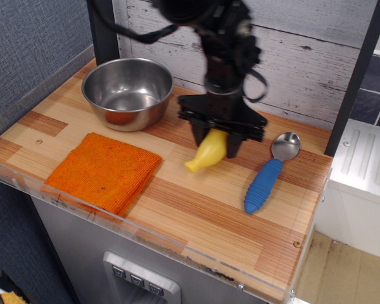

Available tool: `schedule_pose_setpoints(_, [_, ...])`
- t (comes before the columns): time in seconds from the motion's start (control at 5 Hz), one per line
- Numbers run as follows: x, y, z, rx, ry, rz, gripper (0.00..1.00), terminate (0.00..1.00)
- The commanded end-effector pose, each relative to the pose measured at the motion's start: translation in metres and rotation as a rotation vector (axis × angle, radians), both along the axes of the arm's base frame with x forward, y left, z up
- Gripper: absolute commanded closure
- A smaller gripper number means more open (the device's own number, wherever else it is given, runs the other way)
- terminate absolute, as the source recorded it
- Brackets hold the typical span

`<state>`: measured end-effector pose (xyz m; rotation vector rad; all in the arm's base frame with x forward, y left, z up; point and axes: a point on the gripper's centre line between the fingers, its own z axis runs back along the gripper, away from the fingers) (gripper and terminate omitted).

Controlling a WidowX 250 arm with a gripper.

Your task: Move the banana to between the spoon and bowl

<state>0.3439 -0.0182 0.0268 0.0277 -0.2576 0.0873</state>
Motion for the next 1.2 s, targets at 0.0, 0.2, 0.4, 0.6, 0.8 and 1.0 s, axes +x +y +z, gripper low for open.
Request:
schedule_pose_setpoints(0.0, [0.001, 0.013, 0.004, -0.097, -0.041, -0.064, 1.0, 0.0])
schedule_pose_setpoints(0.2, [0.001, 0.013, 0.009, -0.082, 0.022, -0.1, 0.0, 0.0])
schedule_pose_setpoints(0.4, [0.003, 0.006, 0.025, -0.091, 0.03, -0.157, 0.0, 0.0])
schedule_pose_setpoints(0.6, [-0.003, 0.007, 0.069, -0.071, -0.03, -0.189, 0.0, 0.0])
schedule_pose_setpoints(0.8, [-0.017, 0.024, 0.108, 0.028, -0.09, -0.177, 0.0, 0.0])
schedule_pose_setpoints(1.0, [-0.015, 0.038, 0.099, 0.023, -0.038, -0.175, 0.0, 0.0])
